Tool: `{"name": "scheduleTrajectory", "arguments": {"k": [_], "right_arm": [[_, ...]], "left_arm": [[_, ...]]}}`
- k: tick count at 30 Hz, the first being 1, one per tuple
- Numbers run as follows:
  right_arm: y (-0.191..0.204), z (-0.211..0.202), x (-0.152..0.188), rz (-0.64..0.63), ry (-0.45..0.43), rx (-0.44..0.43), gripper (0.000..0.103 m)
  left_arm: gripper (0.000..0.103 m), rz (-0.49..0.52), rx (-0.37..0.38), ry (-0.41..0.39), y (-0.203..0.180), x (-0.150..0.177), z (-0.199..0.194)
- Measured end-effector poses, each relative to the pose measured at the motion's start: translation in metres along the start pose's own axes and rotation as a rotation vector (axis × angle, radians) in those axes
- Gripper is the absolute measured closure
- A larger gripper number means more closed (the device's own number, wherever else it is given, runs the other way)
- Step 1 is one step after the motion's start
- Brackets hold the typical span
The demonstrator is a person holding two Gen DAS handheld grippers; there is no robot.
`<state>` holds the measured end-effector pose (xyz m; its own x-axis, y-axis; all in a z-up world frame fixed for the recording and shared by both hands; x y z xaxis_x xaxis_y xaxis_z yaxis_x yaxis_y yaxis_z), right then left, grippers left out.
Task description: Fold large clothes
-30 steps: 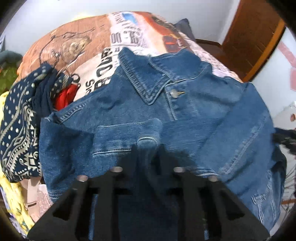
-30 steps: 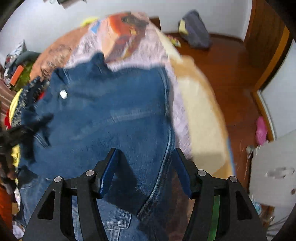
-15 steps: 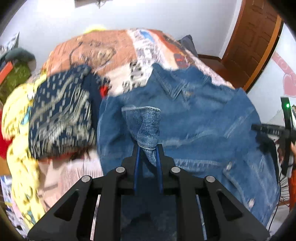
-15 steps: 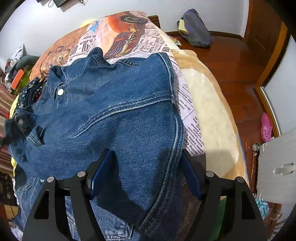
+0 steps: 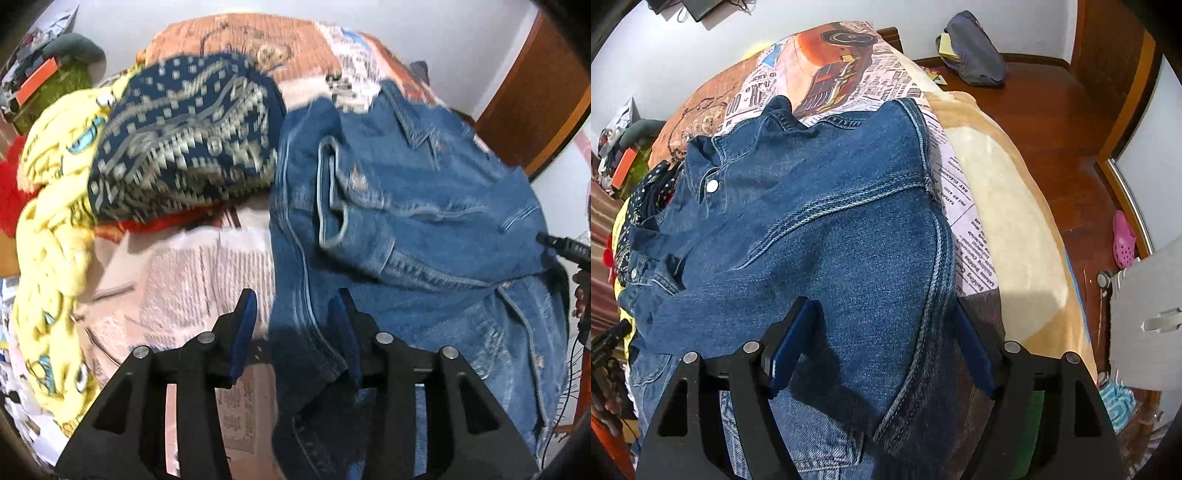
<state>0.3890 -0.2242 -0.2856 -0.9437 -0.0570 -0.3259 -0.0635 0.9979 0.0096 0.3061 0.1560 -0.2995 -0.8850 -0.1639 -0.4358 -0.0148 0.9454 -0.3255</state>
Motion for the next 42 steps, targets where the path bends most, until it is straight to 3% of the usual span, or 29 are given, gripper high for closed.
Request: {"name": "scheduleTrajectory", "arguments": {"k": [4,8,15,21,26,28,30,32,33,35,38,42], "right_arm": [[-0.002,-0.009,-0.008,-0.004,-0.024,0.005,0.03],[-0.005,-0.024,-0.028,0.006,-0.076,-0.002,0.03],[-0.008,-0.026,-0.063,0.037,-0.112,-0.015,0.03],[-0.004,0.005,-0.083,0.059,-0.054,-0.048,0.03],[-0.004,0.045,-0.094,0.088,0.006,-0.04,0.03],[-0.005,0.053,-0.1,0.094,-0.011,-0.028,0.03],[-0.004,0.054,-0.105,0.094,-0.026,-0.019,0.039],[-0.001,0.052,-0.11,0.087,-0.05,-0.01,0.072],[0.001,0.05,-0.112,0.083,-0.055,-0.015,0.079],[0.004,0.047,-0.115,0.076,-0.06,-0.013,0.086],[0.008,0.027,-0.119,0.062,-0.133,-0.012,0.087],[0.014,-0.005,-0.133,0.088,-0.198,-0.091,0.088]], "left_arm": [[0.046,0.038,-0.005,-0.062,-0.006,-0.027,-0.019],[0.046,0.077,-0.019,-0.082,-0.007,-0.06,-0.019],[0.046,0.065,0.037,-0.032,0.0,-0.093,0.023],[0.047,0.086,0.011,0.018,0.007,-0.107,0.061],[0.064,0.075,-0.017,0.035,0.019,-0.115,0.082],[0.077,0.058,0.0,0.036,0.022,-0.117,0.087],[0.081,0.04,0.002,0.031,0.023,-0.118,0.091],[0.085,0.047,-0.01,0.015,0.02,-0.119,0.088],[0.09,0.054,-0.015,0.007,0.017,-0.121,0.086],[0.093,0.083,-0.031,-0.035,0.007,-0.127,0.072],[0.094,0.145,-0.035,-0.134,-0.017,-0.144,0.034],[0.095,0.188,-0.063,-0.218,-0.031,-0.169,-0.006]]}}
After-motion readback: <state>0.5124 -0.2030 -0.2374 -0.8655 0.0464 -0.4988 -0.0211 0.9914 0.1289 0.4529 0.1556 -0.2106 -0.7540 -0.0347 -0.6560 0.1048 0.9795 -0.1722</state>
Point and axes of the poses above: each gripper's, at about its wrist camera, not at the fingertips, and z roughly the way its jaws point, y to its left, x to its underside, the point moved 9 cm from there along z, roughly the way its jaws point, and after that the axes turned 14 degrees about x, right-handed, at the moved point
